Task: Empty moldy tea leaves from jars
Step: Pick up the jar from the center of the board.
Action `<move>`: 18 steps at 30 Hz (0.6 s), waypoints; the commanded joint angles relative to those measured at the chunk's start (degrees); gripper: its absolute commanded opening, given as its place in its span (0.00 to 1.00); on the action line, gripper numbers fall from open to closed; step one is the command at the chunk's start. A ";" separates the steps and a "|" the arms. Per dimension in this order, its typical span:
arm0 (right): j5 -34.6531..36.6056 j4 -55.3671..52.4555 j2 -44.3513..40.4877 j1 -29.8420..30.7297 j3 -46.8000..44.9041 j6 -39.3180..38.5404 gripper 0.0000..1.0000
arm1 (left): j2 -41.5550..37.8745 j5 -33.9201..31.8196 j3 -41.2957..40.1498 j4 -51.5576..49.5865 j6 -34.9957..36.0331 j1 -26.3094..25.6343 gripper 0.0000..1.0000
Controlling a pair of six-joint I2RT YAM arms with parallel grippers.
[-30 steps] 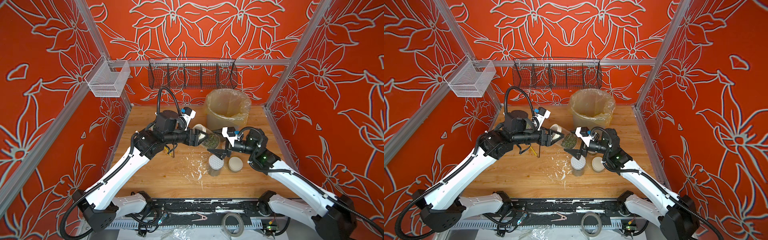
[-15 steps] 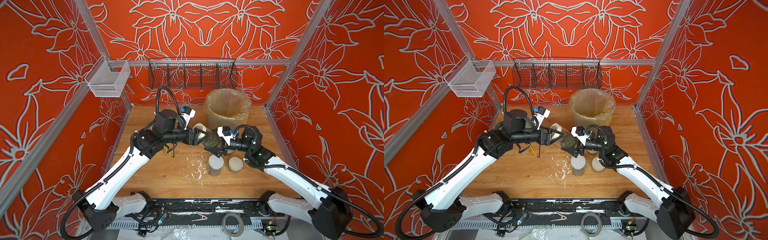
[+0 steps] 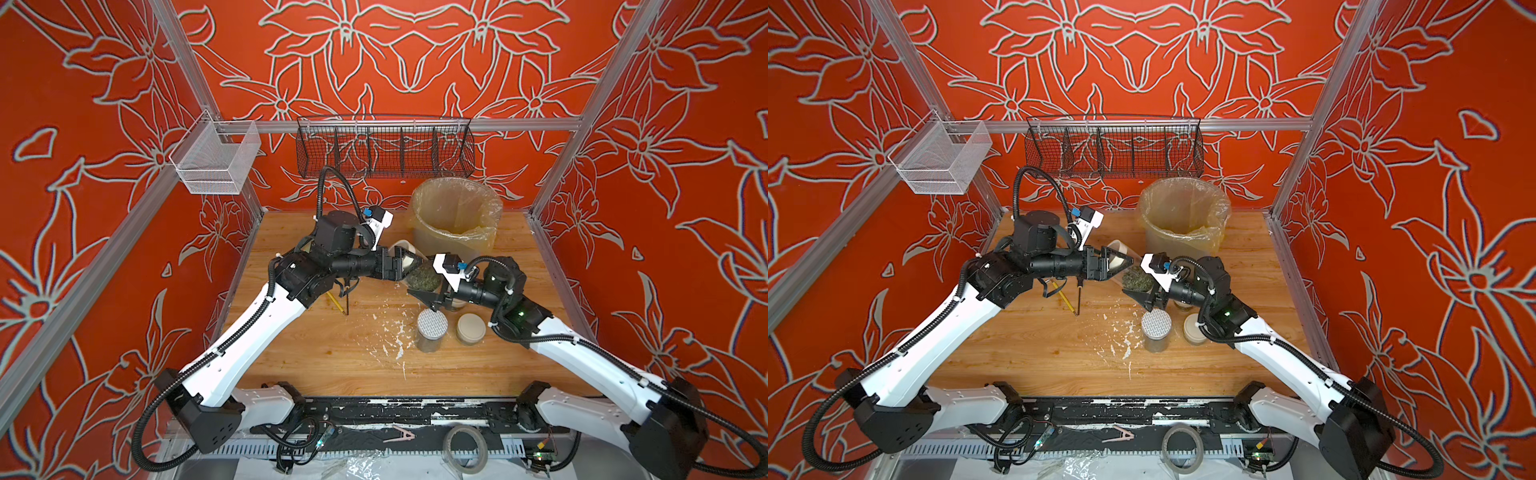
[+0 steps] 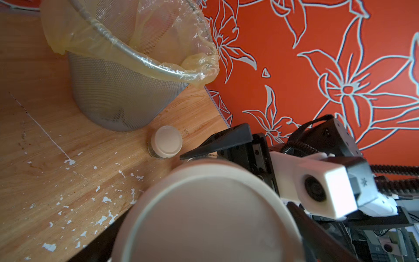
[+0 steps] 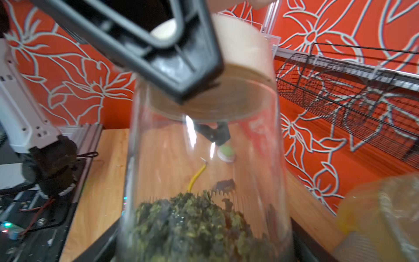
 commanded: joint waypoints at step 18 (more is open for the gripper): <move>1.25 6.39 -5.24 0.38 -1.27 0.79 0.27 | -2.98 7.60 10.94 -11.95 30.34 1.11 0.97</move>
